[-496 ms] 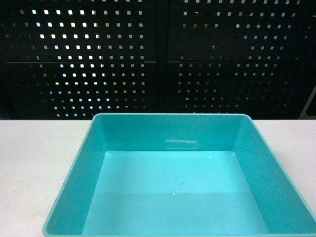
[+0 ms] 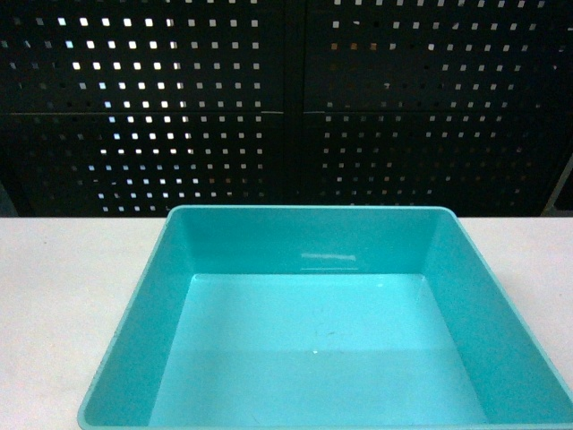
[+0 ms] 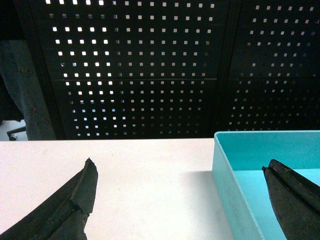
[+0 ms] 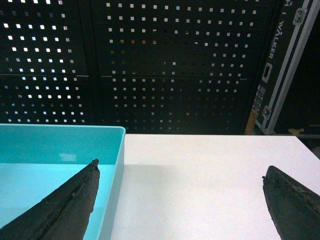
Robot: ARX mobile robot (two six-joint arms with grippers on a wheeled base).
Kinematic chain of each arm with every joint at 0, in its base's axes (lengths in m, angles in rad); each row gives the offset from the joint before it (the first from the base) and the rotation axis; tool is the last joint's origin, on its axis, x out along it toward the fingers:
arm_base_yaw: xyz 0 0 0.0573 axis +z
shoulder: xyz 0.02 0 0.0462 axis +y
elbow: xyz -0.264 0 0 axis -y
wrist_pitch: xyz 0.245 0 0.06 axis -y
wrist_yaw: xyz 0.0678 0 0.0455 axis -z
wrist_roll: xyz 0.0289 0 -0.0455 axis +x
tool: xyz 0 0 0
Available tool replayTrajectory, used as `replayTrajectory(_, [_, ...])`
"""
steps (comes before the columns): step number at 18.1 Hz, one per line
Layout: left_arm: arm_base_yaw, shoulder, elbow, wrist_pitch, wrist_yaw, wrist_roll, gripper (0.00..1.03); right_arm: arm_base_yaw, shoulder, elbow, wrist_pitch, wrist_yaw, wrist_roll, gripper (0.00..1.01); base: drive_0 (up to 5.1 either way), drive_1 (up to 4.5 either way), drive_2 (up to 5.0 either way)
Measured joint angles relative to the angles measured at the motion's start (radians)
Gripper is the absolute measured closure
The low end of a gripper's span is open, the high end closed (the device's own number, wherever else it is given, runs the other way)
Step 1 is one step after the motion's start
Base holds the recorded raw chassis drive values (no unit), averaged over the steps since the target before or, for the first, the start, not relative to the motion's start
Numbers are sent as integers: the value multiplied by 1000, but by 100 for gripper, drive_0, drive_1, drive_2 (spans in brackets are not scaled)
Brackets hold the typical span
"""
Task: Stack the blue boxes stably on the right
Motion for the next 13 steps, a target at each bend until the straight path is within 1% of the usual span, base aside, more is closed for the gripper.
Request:
replayTrajectory(7, [0, 0, 0, 0, 0, 0, 5, 0, 0, 0, 0, 0, 0, 3, 0, 0, 0])
replayTrajectory(8, [-15, 9, 0, 22, -21, 0, 5, 0, 0, 0, 0, 0, 0, 3, 0, 0, 0])
replayTrajectory(9, [-80, 55, 0, 98, -85, -1, 5, -8, 3, 0, 8, -10, 0, 3, 0, 0, 0])
replayTrajectory(10, [-149, 127, 0, 134, -135, -7, 5, -55, 33, -3, 76, -53, -14, 3, 0, 0, 0])
replayTrajectory(11, [-174, 204, 0, 191, -168, -14, 5, -121, 82, -5, 146, -117, -20, 3, 0, 0, 0])
replayTrajectory(12, [-186, 244, 0, 239, -185, -15, 5, -147, 115, -6, 187, -140, -21, 3, 0, 0, 0])
replayTrajectory(13, [-188, 270, 0, 271, -195, -15, 5, -163, 141, -6, 216, -156, -21, 3, 0, 0, 0])
